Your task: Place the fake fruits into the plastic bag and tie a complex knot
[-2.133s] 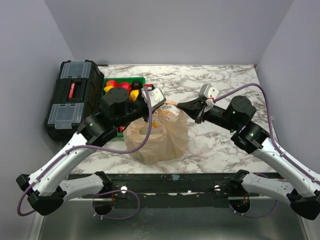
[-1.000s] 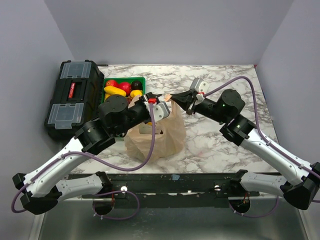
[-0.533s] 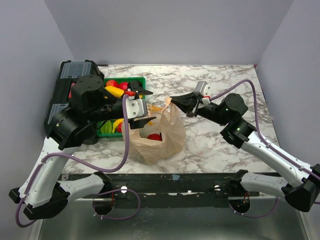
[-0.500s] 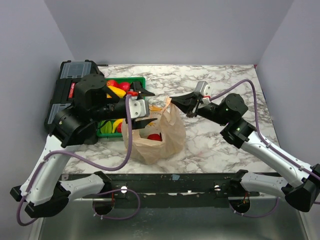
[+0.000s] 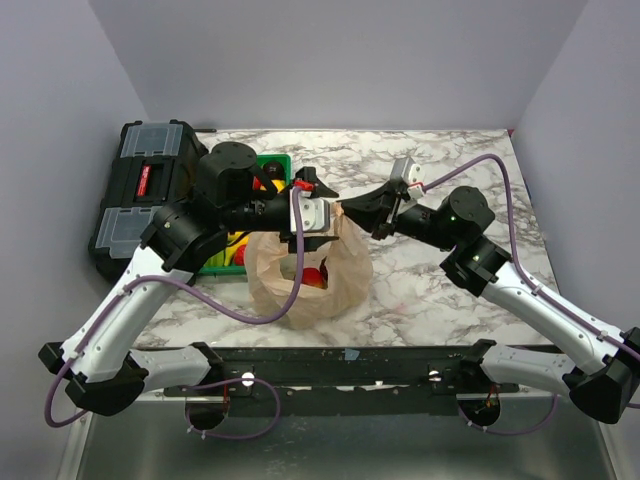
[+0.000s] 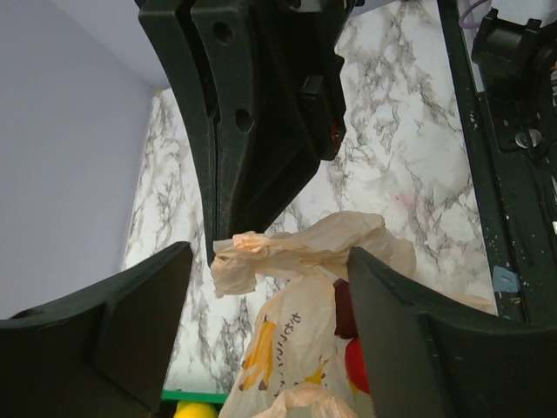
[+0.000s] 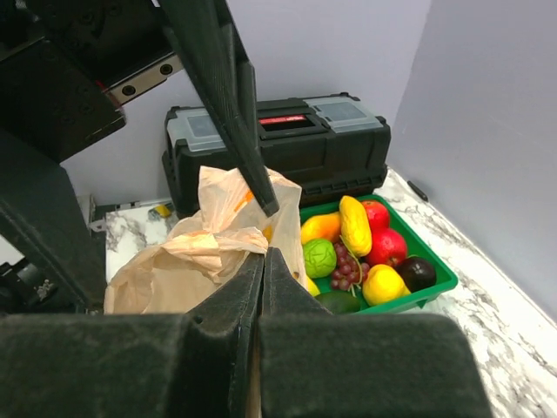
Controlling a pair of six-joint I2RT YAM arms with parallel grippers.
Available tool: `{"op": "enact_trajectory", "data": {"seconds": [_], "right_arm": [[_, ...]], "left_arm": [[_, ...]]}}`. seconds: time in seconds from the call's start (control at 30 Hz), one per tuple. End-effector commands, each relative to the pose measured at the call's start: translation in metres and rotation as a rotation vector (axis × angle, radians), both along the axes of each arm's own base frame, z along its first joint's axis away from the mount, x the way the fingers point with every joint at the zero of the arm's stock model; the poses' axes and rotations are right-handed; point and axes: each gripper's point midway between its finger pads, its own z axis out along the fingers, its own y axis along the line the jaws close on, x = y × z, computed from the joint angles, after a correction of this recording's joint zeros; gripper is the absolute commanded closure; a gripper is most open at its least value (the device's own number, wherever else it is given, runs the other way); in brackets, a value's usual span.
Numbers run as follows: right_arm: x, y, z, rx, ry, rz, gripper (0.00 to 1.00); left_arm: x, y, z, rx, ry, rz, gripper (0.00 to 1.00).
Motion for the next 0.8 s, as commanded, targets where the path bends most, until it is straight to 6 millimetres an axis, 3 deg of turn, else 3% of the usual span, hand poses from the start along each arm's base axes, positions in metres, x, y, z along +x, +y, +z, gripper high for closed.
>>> {"op": "enact_trajectory", "data": {"seconds": [0.0,0.37,0.47,0.57,0.7,0.77], "right_arm": [[-0.009,0.000,0.006,0.001,0.021,0.041,0.99],[-0.013,-0.001,0.006,-0.015,-0.013,0.054,0.99],[0.001,-0.008,0.002,-0.041,0.005,-0.031,0.98],[0.017,-0.024,-0.005,-0.107,-0.021,-0.152,0.80],[0.027,-0.049,0.001,-0.145,-0.022,-0.240,0.39],[0.025,-0.055,0.001,-0.166,0.012,-0.246,0.23]], "left_arm": [[0.009,-0.008,0.014,-0.049,-0.039,0.035,0.36],[0.016,-0.009,0.007,-0.046,0.009,0.071,0.72],[0.009,-0.007,0.007,-0.060,0.035,0.051,0.86],[0.004,-0.002,0.004,-0.066,0.054,0.051,1.00],[0.010,-0.001,-0.002,-0.076,0.077,0.085,1.00],[0.016,-0.003,-0.001,-0.086,0.090,0.105,1.00]]}}
